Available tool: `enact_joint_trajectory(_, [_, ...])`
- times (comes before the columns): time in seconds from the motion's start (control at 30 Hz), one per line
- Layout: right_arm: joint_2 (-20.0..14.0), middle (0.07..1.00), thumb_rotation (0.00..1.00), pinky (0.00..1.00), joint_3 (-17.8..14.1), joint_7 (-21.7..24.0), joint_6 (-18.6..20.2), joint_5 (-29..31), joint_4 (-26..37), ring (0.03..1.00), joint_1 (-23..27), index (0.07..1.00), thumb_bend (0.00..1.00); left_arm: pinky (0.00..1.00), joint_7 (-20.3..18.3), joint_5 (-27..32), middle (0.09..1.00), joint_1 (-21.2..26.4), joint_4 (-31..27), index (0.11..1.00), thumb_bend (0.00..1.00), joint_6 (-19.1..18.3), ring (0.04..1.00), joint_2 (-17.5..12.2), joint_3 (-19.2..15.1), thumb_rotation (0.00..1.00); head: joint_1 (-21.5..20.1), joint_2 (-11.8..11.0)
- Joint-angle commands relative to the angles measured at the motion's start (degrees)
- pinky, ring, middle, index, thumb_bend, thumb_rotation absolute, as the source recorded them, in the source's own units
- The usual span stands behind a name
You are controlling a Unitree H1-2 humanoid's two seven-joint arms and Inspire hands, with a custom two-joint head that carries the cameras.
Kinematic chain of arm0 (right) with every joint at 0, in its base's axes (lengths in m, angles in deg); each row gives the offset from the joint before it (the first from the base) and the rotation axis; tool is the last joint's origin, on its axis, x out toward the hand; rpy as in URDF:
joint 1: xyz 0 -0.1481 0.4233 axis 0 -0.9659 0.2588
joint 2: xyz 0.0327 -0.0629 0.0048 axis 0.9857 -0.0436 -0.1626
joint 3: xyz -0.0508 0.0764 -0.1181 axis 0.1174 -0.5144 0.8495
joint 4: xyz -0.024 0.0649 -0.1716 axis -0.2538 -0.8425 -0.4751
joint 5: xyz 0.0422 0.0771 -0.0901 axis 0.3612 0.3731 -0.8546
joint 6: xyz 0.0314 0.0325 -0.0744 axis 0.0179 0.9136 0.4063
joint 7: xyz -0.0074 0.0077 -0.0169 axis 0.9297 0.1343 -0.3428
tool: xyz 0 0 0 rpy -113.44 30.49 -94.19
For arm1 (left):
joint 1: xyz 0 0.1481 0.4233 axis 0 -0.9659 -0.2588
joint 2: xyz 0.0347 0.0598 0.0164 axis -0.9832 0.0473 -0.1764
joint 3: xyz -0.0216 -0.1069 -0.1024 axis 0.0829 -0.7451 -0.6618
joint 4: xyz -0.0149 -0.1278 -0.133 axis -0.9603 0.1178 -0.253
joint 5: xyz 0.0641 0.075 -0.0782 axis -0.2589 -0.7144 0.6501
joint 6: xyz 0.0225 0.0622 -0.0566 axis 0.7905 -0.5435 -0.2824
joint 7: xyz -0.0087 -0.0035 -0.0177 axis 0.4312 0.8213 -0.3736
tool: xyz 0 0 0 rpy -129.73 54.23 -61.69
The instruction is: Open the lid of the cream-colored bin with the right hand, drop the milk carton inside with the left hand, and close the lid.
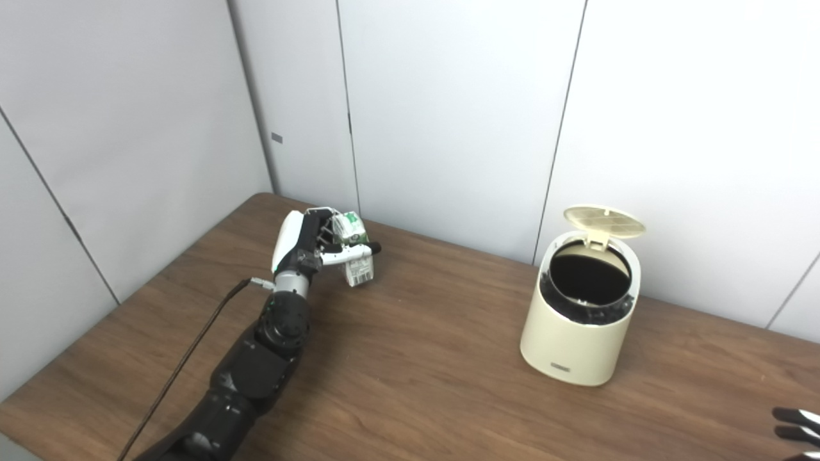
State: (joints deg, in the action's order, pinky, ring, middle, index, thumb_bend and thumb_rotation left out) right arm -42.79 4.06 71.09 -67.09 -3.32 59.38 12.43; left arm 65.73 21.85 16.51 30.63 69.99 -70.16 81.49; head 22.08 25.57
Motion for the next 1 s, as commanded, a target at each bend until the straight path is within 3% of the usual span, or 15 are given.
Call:
enact_joint_trajectory(0.0, [3.9,0.675,0.90,0.38,1.9,-1.0,0.0,-1.7,-0.6,0.606,-2.1,0.626,0.66,0.30,-0.1,-1.4,0.443,2.5,-4.7,0.498,0.52,4.0,0.363,-2.8,0.0,0.00,-0.9,0.2])
enact_joint_trajectory(0.03, [4.3,0.678,0.90,0.39,2.0,-1.1,0.3,-2.3,-0.2,0.616,-2.1,0.629,0.63,0.30,-0.8,-1.1,0.440,2.1,-6.2,0.499,0.52,4.4,0.359,-2.8,0.1,0.00,-1.7,0.4])
enact_joint_trajectory(0.1, [5.0,0.687,0.83,0.44,2.3,-1.2,0.0,-2.2,-0.2,0.647,-1.9,0.646,0.46,0.31,-2.0,-0.5,0.442,1.6,-8.3,0.501,0.52,5.4,0.368,-2.8,0.0,0.00,-3.2,0.5])
enact_joint_trajectory(0.17, [6.1,0.692,0.81,0.45,2.5,-1.1,1.9,-3.1,0.6,0.657,-1.8,0.653,0.41,0.31,-3.0,0.4,0.448,1.0,-10.4,0.500,0.51,6.9,0.400,-2.8,-0.4,0.00,-6.8,1.1])
enact_joint_trajectory(0.23, [7.0,0.694,0.75,0.47,2.8,-1.4,3.9,-5.4,1.7,0.662,-1.7,0.664,0.25,0.32,-4.1,1.3,0.456,0.4,-13.0,0.500,0.51,8.0,0.425,-2.4,-0.8,0.00,-8.8,1.4])
enact_joint_trajectory(0.3, [7.8,0.691,0.59,0.47,3.2,-1.7,5.2,-7.2,3.1,0.653,-1.8,0.666,0.15,0.33,-4.7,1.8,0.459,-0.2,-15.1,0.502,0.51,9.2,0.424,-2.0,-1.1,0.00,-11.4,1.8])
enact_joint_trajectory(0.33, [8.3,0.687,0.46,0.47,3.3,-1.7,5.9,-7.9,3.7,0.649,-1.9,0.662,0.11,0.32,-5.0,2.1,0.458,-0.5,-15.9,0.505,0.50,9.9,0.418,-1.8,-1.2,0.00,-11.7,1.8])
enact_joint_trajectory(0.4, [9.2,0.687,0.31,0.48,3.6,-1.6,8.3,-9.3,5.6,0.650,-2.3,0.661,0.11,0.32,-6.0,3.6,0.456,-1.1,-18.0,0.508,0.50,10.9,0.414,-1.1,-1.6,0.00,-13.1,2.0])
enact_joint_trajectory(0.43, [9.6,0.685,0.15,0.48,3.8,-1.5,9.5,-9.9,6.6,0.647,-2.5,0.661,0.13,0.31,-6.5,4.8,0.457,-1.4,-19.2,0.513,0.50,11.2,0.415,-0.3,-1.9,0.00,-13.6,2.1])
enact_joint_trajectory(0.5, [10.4,0.684,0.07,0.48,4.3,-1.4,11.2,-11.0,8.1,0.640,-3.0,0.663,0.14,0.32,-7.0,7.1,0.462,-1.9,-21.5,0.510,0.50,12.0,0.421,1.5,-2.6,0.00,-14.5,2.2])
enact_joint_trajectory(0.63, [11.6,0.700,0.00,0.52,5.3,-0.5,15.7,-12.3,10.8,0.661,-4.0,0.685,0.19,0.32,-6.9,7.9,0.478,-2.8,-25.6,0.500,0.50,13.3,0.427,5.0,-3.1,0.00,-15.9,2.3])
enact_joint_trajectory(0.77, [12.0,0.706,0.00,0.53,6.1,-0.8,17.3,-13.3,11.7,0.668,-4.4,0.696,0.21,0.35,-7.5,7.6,0.478,-3.0,-26.6,0.487,0.50,20.2,0.443,6.6,-2.6,0.00,-16.9,2.4])
enact_joint_trajectory(0.97, [12.2,0.713,0.00,0.53,6.6,-1.9,16.1,-12.8,10.7,0.670,-4.4,0.691,0.21,0.41,-3.3,-5.3,0.483,-2.5,-27.0,0.474,0.50,26.6,0.464,7.8,0.0,0.00,-18.0,2.5])
